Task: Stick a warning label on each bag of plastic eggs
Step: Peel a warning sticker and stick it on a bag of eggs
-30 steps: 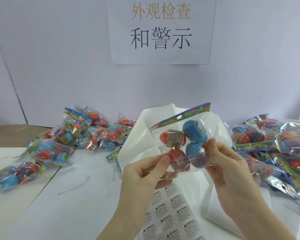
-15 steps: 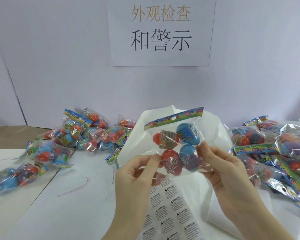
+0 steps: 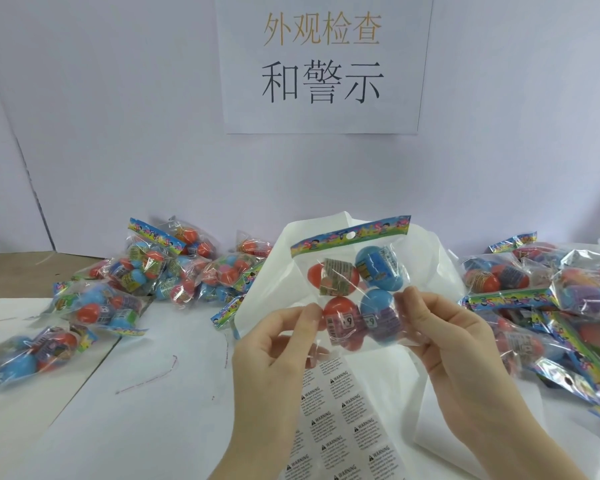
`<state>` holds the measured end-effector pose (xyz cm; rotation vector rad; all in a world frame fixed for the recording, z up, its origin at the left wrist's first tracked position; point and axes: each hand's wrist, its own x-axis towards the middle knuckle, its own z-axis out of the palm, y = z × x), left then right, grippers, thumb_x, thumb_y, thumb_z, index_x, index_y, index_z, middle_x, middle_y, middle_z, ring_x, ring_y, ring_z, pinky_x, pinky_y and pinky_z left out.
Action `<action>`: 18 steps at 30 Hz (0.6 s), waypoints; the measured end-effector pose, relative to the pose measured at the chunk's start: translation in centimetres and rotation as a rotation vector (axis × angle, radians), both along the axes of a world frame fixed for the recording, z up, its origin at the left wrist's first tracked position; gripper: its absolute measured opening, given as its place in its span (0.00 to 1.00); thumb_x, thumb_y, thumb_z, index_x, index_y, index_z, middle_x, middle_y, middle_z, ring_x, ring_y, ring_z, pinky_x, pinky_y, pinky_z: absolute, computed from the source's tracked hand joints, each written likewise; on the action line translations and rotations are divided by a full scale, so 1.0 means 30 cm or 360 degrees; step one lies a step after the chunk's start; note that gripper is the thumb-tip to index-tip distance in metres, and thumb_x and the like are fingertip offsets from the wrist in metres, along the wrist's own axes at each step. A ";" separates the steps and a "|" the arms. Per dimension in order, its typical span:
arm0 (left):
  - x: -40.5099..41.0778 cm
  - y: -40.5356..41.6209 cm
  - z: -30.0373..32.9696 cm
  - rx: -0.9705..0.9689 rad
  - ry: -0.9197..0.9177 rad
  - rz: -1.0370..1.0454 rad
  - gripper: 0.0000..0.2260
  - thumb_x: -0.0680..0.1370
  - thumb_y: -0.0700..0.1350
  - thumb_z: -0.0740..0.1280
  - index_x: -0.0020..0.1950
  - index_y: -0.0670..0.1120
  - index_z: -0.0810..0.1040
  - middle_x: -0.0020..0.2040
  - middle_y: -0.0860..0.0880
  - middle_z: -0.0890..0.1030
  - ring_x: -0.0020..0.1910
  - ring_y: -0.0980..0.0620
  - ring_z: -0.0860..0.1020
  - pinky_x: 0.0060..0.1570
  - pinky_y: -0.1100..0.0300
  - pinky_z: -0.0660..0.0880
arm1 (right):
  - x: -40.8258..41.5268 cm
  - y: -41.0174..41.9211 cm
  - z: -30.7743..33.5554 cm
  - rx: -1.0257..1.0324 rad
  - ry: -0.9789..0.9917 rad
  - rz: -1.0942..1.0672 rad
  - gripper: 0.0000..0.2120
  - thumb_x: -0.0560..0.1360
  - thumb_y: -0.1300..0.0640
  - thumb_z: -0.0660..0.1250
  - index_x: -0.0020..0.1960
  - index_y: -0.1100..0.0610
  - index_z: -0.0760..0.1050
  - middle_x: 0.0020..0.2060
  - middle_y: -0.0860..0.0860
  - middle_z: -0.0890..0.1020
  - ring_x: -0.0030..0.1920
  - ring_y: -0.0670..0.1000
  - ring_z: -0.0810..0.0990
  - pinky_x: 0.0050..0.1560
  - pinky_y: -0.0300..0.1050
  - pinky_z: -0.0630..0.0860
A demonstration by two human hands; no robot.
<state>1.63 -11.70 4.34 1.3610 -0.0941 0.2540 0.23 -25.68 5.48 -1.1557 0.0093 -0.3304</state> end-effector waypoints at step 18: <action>0.016 0.007 0.006 -0.0099 0.0025 -0.0194 0.08 0.70 0.49 0.67 0.37 0.48 0.84 0.38 0.50 0.85 0.29 0.54 0.79 0.30 0.67 0.74 | 0.008 -0.003 -0.010 0.0058 -0.0032 -0.0184 0.07 0.62 0.57 0.67 0.29 0.55 0.83 0.27 0.49 0.82 0.27 0.42 0.78 0.30 0.31 0.75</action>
